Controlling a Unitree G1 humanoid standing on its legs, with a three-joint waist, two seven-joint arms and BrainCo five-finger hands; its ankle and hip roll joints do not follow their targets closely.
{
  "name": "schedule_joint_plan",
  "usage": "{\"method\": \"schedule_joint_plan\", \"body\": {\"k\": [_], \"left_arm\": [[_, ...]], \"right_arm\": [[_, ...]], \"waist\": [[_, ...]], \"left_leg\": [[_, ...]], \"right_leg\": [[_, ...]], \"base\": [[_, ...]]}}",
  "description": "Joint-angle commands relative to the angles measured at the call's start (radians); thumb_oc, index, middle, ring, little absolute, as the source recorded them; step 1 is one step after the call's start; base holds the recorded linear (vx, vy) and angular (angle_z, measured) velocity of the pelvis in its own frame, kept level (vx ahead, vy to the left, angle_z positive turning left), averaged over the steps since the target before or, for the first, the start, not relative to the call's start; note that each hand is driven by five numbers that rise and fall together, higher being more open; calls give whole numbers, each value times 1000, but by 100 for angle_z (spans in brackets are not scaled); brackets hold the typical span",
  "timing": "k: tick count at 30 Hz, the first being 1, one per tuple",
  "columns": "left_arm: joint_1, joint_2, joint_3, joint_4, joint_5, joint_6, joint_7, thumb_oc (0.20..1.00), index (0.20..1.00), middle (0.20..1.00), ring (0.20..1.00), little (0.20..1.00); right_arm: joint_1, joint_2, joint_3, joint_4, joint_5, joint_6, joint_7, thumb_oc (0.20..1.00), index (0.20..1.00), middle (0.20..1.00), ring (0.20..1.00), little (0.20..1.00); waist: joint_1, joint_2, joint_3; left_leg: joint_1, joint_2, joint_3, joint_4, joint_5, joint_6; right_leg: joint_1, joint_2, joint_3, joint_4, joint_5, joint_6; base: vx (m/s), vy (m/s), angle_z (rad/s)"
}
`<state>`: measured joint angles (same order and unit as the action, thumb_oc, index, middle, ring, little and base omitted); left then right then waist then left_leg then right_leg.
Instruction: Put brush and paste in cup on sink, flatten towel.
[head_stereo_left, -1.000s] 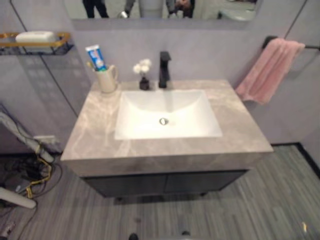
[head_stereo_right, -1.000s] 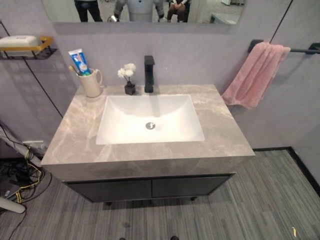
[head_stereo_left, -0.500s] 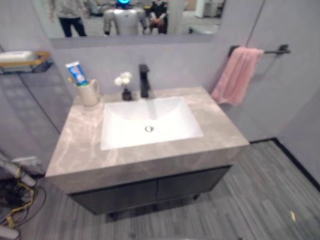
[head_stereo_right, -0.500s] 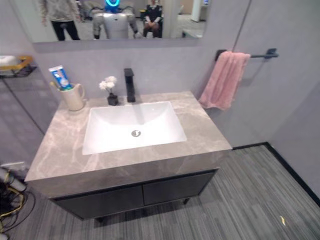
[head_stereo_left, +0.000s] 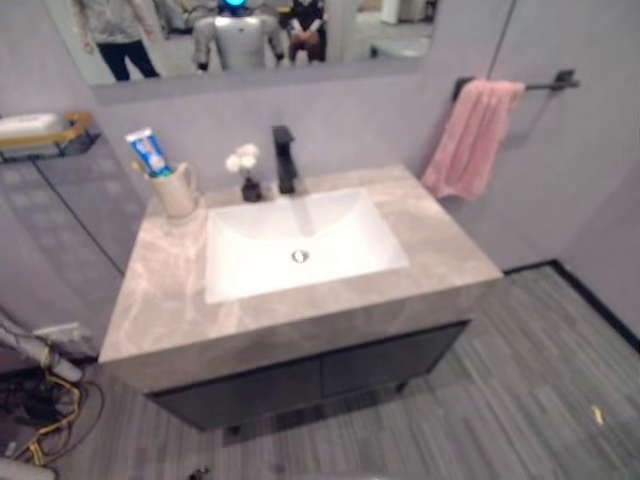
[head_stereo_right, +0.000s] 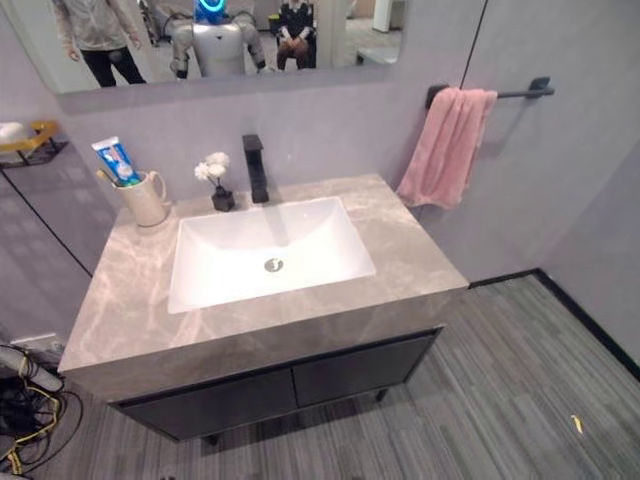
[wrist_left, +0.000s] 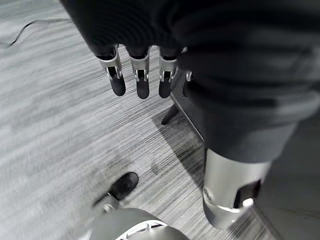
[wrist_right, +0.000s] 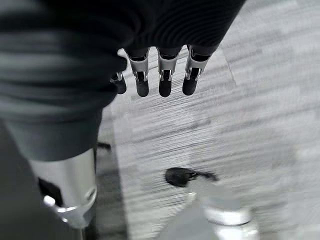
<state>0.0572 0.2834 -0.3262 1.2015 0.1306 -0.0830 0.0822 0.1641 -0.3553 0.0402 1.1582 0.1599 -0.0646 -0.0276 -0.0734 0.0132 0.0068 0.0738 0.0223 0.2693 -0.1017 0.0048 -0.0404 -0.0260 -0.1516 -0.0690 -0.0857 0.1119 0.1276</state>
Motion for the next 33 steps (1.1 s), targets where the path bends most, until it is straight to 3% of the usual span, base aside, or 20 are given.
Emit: {"method": "schedule_joint_plan", "body": {"k": [1,3,5,8,11,13,14,16,25,27,28,29,32,33], "left_arm": [[-46,12,-3,1,84,-52,0,1000,1000,1000,1000,1000],[-70,9,-19,0,105,-63,6,1000,1000,1000,1000,1000],[-87,16,-40,6,145,-58,12,1000,1000,1000,1000,1000],[-90,45,-12,5,142,-42,14,1000,1000,1000,1000,1000],[-101,33,-31,-14,125,-49,2,1000,1000,1000,1000,1000],[-99,25,-40,-18,121,-50,1,1000,1000,1000,1000,1000],[-105,14,-46,-18,116,-49,-2,1000,1000,1000,1000,1000],[-102,3,-47,-12,114,-44,-7,1000,1000,1000,1000,1000],[-86,-28,-45,-16,91,-48,-10,1000,1000,1000,1000,1000],[-82,-29,-56,-37,89,-52,-16,1000,1000,1000,1000,1000],[-86,-32,-58,-52,76,-49,-18,1000,1000,1000,1000,1000],[-84,-36,-48,-49,57,-49,-13,1000,1000,1000,1000,1000],[-78,-36,-26,-10,30,-50,-5,1000,1000,1000,1000,1000],[-64,-30,-10,-1,33,-43,3,1000,1000,1000,1000,1000]], "right_arm": [[-27,27,7,83,52,-22,-51,1000,1000,1000,1000,1000],[-63,-5,-33,103,89,-29,-43,1000,1000,1000,1000,1000],[-57,-18,-42,60,89,-30,-55,1000,1000,1000,1000,1000],[-28,-36,-36,31,76,-21,-46,1000,1000,1000,1000,1000],[-81,-35,-49,184,74,-14,-72,1000,1000,1000,1000,1000],[-96,-32,-56,215,74,-15,-70,1000,1000,1000,1000,1000],[-105,-36,-64,234,72,-13,-73,1000,1000,1000,1000,1000],[-115,-38,-61,250,63,-11,-81,1000,1000,1000,1000,1000],[-116,-61,-33,303,8,-2,-76,1000,1000,1000,1000,1000],[-121,-73,-30,308,-8,-1,-78,1000,1000,1000,1000,1000],[-131,-98,-29,306,-12,-5,-77,1000,1000,1000,1000,1000],[-143,-110,-19,305,-18,-7,-75,1000,1000,1000,1000,1000],[-170,-108,22,264,-19,-30,-73,1000,1000,1000,1000,1000],[-195,-119,46,131,-15,-28,-83,1000,1000,1000,1000,1000]], "waist": [[-41,-4,40],[-57,7,49],[-66,-5,70],[-80,-11,97],[-37,13,100],[-32,22,99],[-25,37,99],[-17,38,86],[0,42,58],[8,38,63],[23,32,80],[42,25,87],[84,5,88],[81,-2,82]], "left_leg": [[-38,-62,-47,53,-98,92],[-52,-73,-6,39,-96,97],[-64,-68,63,38,-97,97],[-34,-50,103,31,-105,90],[-17,-41,118,16,-94,93],[-10,-43,115,14,-94,93],[2,-43,137,14,-94,95],[5,-42,158,14,-92,90],[11,-36,152,24,-59,62],[-8,-30,128,77,-69,56],[-48,-31,34,139,-72,38],[-74,-45,-66,170,-59,38],[-97,-71,-300,219,-73,30],[-103,-69,-325,215,-71,32]], "right_leg": [[-33,-36,43,19,84,34],[-71,-45,69,-2,119,42],[-122,-40,64,-1,139,49],[-114,-2,9,85,43,41],[-96,25,-107,186,-66,12],[-88,34,-126,223,-101,5],[-80,42,-168,319,-157,-9],[-38,49,-207,307,-179,-10],[51,115,-150,138,-166,-36],[60,118,-138,121,-160,-43],[62,117,-120,115,-157,-53],[50,123,-97,107,-143,-70],[35,130,-16,104,-134,-78],[21,132,16,102,-124,-76]], "base": [[-151,301,-9],[-149,247,-42],[-175,120,-114],[-55,35,-106],[-39,-15,-50],[-10,-9,-24],[-15,-40,-15],[-8,-63,-11],[14,-170,-31],[-28,-157,-16],[-113,-143,-25],[-124,-167,-29],[-51,-61,-85],[-17,-12,-117]]}}
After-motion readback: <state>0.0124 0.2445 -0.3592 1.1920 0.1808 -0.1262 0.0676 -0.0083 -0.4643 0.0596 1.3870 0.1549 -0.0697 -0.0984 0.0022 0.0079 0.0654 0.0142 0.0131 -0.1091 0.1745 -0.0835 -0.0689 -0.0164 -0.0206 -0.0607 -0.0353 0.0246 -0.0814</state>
